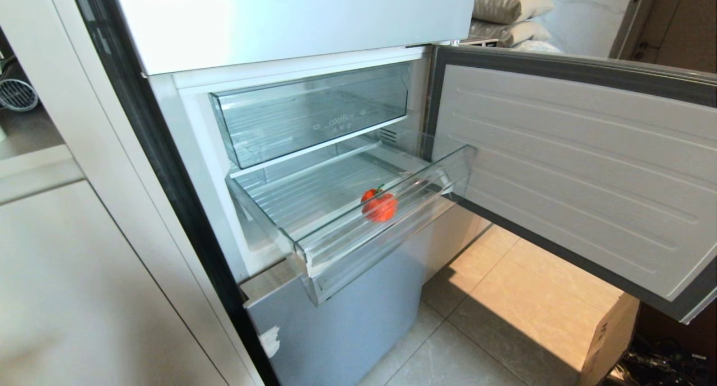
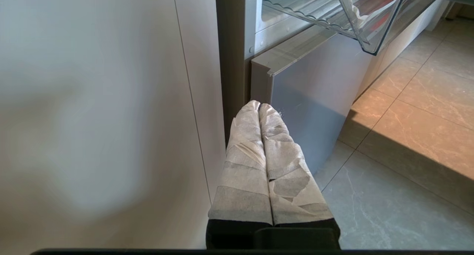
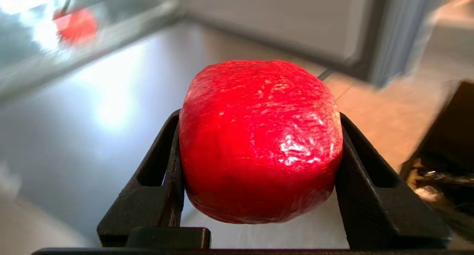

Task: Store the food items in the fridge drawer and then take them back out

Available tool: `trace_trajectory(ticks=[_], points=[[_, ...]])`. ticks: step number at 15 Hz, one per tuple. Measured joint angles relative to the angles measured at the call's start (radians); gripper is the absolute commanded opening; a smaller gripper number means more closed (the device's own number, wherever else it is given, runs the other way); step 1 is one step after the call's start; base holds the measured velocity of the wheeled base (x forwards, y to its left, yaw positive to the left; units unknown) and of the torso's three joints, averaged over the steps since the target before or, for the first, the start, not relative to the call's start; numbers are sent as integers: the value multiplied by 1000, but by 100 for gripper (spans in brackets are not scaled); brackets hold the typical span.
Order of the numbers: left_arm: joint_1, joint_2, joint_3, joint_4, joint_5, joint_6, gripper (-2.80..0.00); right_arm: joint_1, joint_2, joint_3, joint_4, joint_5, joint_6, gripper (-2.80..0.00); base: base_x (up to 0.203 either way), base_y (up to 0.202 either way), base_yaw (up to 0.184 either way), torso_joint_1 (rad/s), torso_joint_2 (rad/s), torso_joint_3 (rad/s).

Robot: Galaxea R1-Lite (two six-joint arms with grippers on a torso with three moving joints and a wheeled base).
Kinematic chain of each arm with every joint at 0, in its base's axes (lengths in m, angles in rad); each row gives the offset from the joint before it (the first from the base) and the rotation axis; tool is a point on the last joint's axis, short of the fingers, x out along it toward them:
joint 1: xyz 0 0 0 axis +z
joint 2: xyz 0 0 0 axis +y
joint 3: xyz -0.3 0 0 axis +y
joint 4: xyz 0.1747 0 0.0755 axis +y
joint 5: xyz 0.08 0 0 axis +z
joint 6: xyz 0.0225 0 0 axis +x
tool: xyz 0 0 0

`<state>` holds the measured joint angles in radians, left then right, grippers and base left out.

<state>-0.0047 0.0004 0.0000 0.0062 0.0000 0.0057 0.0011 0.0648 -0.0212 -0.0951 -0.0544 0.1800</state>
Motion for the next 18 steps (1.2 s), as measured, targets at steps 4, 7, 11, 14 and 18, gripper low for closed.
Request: trace_trajectory(ticks=[4,7,11,14,18], points=[[0,0,0,0,0,0,-280,-55,151,-141,-31,-185,20,-280,0,0,0,0,0,0],[0,0,0,0,0,0,-280,-304,334,-230,-46,-225,70,-280,0,0,0,0,0,0],[0,0,0,0,0,0,-280,-744,635,-299,-179,-69,96,-280,0,0,0,0,0,0],[0,0,0,0,0,0,-280,-932,881,-392,-308,34,97,-280,0,0,0,0,0,0],[0,0,0,0,0,0,-280,-1071,1191,-575,-433,73,105,-280,0,0,0,7,2,-1]])
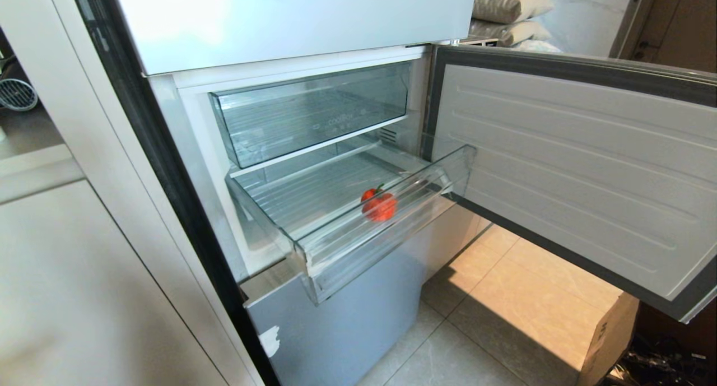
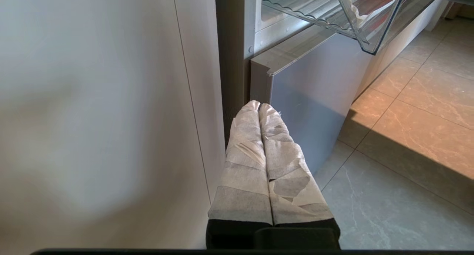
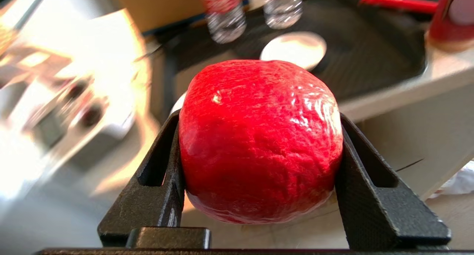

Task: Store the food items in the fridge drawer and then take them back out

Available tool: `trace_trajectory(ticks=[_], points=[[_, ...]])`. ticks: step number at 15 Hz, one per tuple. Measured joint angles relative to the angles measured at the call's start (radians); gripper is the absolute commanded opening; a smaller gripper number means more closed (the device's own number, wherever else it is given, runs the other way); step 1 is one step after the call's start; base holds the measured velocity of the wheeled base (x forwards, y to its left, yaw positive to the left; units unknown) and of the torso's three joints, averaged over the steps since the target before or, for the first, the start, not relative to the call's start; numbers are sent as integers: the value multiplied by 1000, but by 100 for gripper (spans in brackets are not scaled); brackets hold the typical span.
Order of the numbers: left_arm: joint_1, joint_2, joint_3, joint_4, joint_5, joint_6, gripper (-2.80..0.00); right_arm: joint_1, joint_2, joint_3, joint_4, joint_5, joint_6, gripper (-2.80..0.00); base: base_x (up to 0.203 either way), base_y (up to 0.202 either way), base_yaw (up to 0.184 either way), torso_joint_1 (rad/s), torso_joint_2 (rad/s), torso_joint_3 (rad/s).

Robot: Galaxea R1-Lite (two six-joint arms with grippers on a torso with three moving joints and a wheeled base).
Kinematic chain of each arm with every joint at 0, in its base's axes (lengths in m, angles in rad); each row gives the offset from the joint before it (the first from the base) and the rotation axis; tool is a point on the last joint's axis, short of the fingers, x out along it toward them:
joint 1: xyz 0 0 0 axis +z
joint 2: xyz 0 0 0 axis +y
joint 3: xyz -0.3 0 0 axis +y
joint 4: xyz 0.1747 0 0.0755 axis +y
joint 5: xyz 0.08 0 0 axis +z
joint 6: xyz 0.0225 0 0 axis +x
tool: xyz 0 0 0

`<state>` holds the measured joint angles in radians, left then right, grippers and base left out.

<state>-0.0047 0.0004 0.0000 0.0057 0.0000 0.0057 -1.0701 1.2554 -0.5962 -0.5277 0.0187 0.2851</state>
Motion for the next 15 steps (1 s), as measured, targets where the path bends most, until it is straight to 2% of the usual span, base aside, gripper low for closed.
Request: trace_trajectory(ticks=[4,6,9,11,15], points=[[0,0,0,0,0,0,-280,-137,287,-207,-42,82,8,-280,0,0,0,0,0,0],[0,0,0,0,0,0,-280,-180,416,-307,-45,106,12,-280,0,0,0,0,0,0],[0,0,0,0,0,0,-280,-207,584,-431,-47,170,33,-280,0,0,0,0,0,0],[1,0,0,0,0,0,-280,-211,664,-512,-48,212,86,-280,0,0,0,0,0,0],[0,0,0,0,0,0,-280,-208,771,-637,-49,219,118,-280,0,0,0,0,0,0]])
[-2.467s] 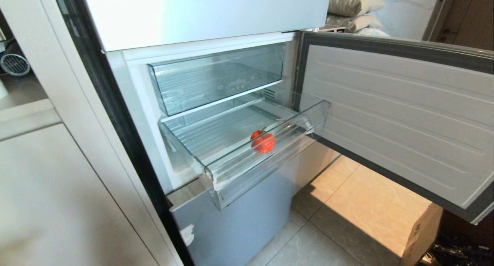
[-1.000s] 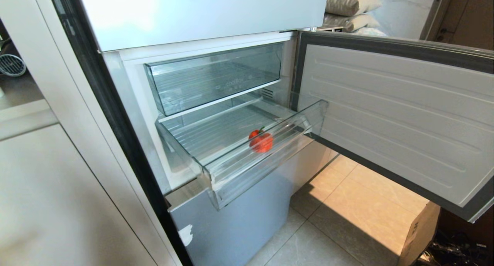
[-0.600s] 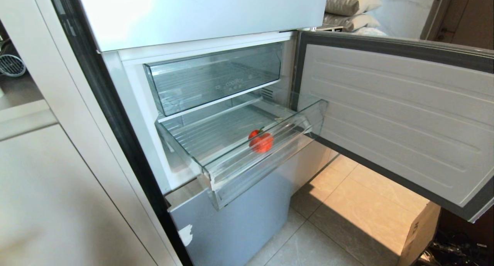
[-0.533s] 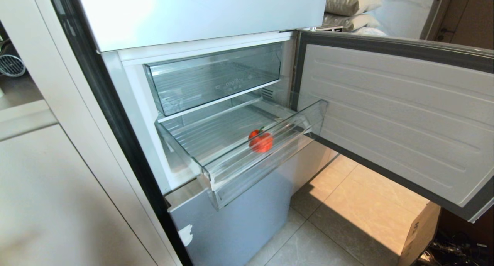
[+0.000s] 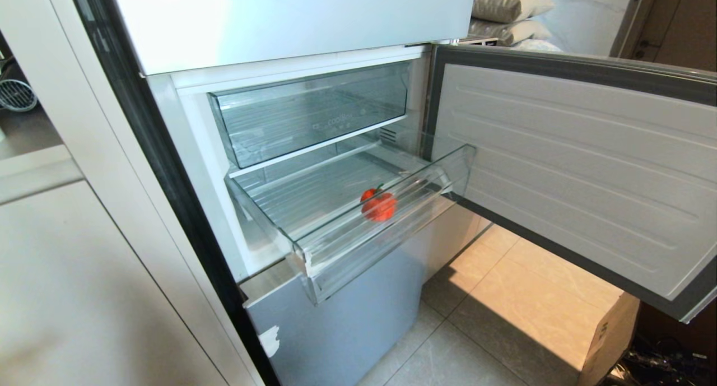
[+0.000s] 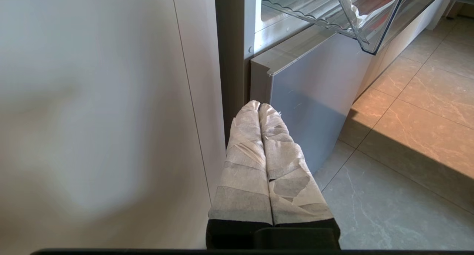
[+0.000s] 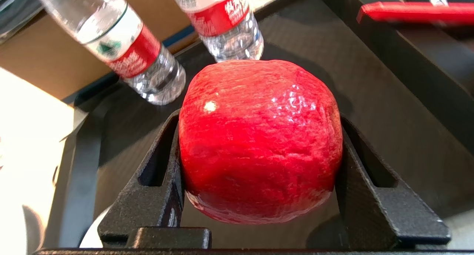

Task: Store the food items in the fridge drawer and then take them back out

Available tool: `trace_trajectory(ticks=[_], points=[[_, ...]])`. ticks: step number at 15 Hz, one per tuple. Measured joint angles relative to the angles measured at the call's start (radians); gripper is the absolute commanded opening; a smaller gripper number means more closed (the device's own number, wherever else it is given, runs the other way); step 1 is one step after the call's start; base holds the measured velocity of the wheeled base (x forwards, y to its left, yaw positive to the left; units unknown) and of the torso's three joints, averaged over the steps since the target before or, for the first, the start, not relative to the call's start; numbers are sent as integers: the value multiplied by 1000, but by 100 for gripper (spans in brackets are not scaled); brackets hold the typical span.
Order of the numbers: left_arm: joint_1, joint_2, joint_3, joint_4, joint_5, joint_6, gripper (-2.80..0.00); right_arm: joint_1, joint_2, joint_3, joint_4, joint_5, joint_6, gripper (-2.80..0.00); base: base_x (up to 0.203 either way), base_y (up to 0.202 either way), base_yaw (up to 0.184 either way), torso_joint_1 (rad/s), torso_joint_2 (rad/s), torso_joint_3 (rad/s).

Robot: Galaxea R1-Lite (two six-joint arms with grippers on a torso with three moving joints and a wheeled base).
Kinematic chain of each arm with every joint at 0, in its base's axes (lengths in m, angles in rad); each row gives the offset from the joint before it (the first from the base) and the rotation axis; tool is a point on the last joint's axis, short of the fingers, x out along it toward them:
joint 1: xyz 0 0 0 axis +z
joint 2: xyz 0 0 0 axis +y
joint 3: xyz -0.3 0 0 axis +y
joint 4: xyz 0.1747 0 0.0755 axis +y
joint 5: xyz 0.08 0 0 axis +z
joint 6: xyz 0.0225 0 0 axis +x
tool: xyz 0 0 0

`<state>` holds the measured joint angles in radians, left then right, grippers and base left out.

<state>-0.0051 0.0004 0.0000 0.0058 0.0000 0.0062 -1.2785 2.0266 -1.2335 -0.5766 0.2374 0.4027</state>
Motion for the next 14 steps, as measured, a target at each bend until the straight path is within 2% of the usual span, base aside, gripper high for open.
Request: trace_trajectory(ticks=[4,8,14], points=[[0,0,0,0,0,0,-280,17,101,-98,-1,0,8,-280,0,0,0,0,0,0],[0,0,0,0,0,0,-280,59,168,-136,-22,-1,15,-280,0,0,0,0,0,0],[0,0,0,0,0,0,-280,66,210,-172,-22,-1,27,-280,0,0,0,0,0,0]])
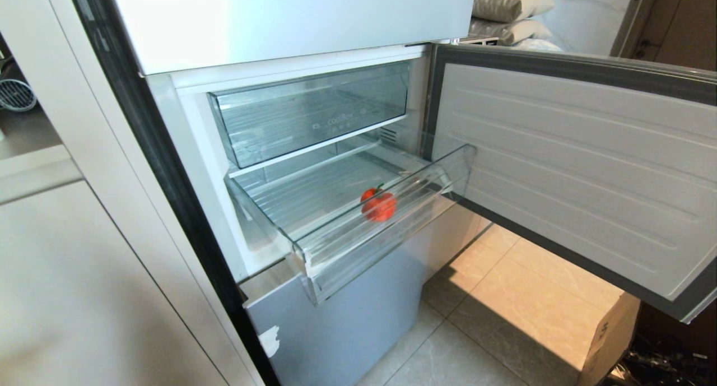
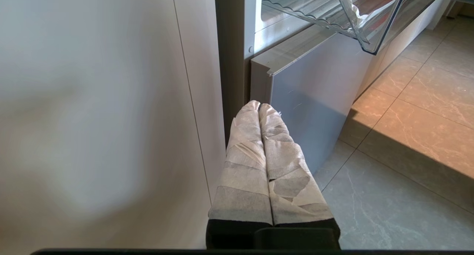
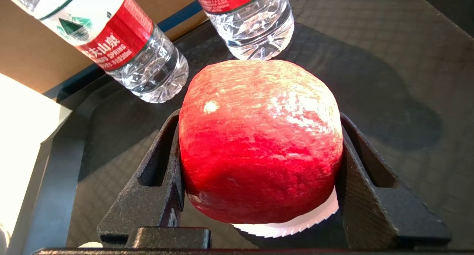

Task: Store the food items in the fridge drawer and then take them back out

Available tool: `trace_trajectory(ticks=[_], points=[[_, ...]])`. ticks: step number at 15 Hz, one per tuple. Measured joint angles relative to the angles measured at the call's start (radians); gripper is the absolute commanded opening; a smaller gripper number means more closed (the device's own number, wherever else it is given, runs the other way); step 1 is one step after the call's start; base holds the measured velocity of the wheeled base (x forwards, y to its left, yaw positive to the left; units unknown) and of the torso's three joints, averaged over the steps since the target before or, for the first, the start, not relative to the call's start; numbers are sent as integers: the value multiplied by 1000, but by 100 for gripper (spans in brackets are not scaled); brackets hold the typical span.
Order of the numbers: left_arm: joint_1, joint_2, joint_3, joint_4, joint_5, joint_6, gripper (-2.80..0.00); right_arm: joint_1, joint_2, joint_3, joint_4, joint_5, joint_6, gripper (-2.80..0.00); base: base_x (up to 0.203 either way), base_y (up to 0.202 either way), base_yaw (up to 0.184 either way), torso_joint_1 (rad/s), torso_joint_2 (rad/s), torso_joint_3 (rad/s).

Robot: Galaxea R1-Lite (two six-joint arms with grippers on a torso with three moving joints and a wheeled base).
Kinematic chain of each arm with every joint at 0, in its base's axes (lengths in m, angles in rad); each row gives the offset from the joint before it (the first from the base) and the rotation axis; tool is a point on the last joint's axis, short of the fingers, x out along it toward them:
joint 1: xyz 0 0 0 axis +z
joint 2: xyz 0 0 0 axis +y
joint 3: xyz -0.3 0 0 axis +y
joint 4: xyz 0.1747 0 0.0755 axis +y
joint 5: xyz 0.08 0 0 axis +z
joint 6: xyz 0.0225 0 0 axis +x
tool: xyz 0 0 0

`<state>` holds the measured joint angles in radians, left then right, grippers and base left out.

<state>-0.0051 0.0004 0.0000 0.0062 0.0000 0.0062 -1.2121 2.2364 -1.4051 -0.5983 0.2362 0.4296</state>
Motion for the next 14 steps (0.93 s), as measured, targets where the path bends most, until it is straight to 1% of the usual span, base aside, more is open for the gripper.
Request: trace_trajectory(ticks=[4,5,10,14], points=[[0,0,0,0,0,0,-280,7,15,-3,0,0,10,-280,0,0,0,0,0,0],[0,0,0,0,0,0,-280,7,19,-3,0,0,10,0,0,0,0,0,0,0],[0,0,0,0,0,-1,-280,6,19,-3,3,0,21,0,0,0,0,0,0,0],[0,0,0,0,0,0,-280,3,-28,17,8,0,19,0,0,0,0,0,0,0]])
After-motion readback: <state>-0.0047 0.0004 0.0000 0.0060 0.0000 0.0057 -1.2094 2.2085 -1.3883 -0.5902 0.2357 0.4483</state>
